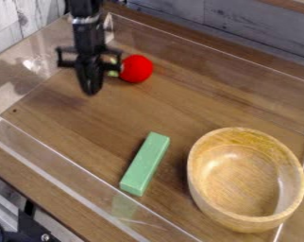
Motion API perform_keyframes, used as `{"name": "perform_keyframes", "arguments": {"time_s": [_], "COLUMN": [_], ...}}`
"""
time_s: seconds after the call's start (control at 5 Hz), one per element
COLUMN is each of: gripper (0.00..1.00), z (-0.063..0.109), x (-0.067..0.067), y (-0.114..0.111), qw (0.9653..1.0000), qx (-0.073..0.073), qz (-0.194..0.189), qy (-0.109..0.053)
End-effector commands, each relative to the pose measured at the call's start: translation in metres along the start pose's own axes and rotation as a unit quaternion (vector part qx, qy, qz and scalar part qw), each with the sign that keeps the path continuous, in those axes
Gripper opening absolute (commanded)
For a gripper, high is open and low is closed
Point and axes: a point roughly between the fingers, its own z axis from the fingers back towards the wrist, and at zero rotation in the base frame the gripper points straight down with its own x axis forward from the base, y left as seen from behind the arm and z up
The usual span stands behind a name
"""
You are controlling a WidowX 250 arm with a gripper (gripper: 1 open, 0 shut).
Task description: Move the red object to the left side of the table
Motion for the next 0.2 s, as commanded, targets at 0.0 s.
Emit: {"name": "perform_keyframes", "arguments": {"time_s": [0.0], "gripper": [0.00], "z": [0.0051], "x": [0.0037], "y": [0.0136], "qw": [0.9997], "qx": [-0.001], "qz": [0.015], "qy": [-0.020]}}
